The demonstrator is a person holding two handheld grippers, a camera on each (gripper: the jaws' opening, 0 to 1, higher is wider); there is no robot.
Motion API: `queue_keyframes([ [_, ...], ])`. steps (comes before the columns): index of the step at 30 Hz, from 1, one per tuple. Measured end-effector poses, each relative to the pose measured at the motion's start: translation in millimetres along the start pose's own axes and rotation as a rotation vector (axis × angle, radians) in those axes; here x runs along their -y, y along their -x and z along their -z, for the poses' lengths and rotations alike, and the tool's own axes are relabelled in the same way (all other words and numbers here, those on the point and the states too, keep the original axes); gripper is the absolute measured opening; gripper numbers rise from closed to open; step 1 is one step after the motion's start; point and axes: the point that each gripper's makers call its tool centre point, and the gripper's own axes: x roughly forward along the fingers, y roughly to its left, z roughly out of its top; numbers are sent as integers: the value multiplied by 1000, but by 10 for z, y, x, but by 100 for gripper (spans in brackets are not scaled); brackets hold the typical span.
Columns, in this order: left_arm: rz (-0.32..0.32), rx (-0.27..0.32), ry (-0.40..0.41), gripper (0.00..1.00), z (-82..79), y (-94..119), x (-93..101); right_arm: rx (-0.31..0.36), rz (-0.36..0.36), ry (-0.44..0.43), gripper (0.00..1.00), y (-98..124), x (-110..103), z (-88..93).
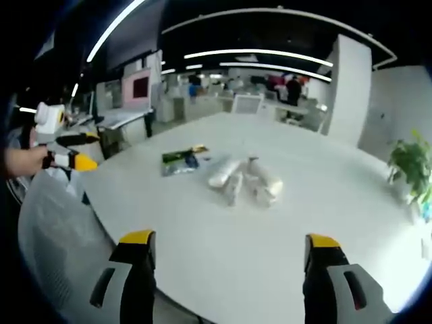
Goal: Arrange the skincare products in the storage area until every visible bottle or jar stands upright without overlapping.
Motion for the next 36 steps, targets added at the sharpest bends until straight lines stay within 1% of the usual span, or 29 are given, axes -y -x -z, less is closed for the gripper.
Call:
queue_keyframes([
  [6,-2,-1,-7,88,1,1,1,-15,-5,6,94,-6,-15,27],
  [10,3,-12,-54,87,14,-14,46,-20,0,13,94,-9,-9,34],
  [12,7,-12,-65,87,14,-15,59,-22,-1,15,94,-13,-10,37],
  [19,-3,-1,-44,88,-5,-2,18,-22,1,17,95,-12,-8,34],
  [36,3,-15,-54,86,23,-14,29,-25,8,1,94,-6,13,46],
])
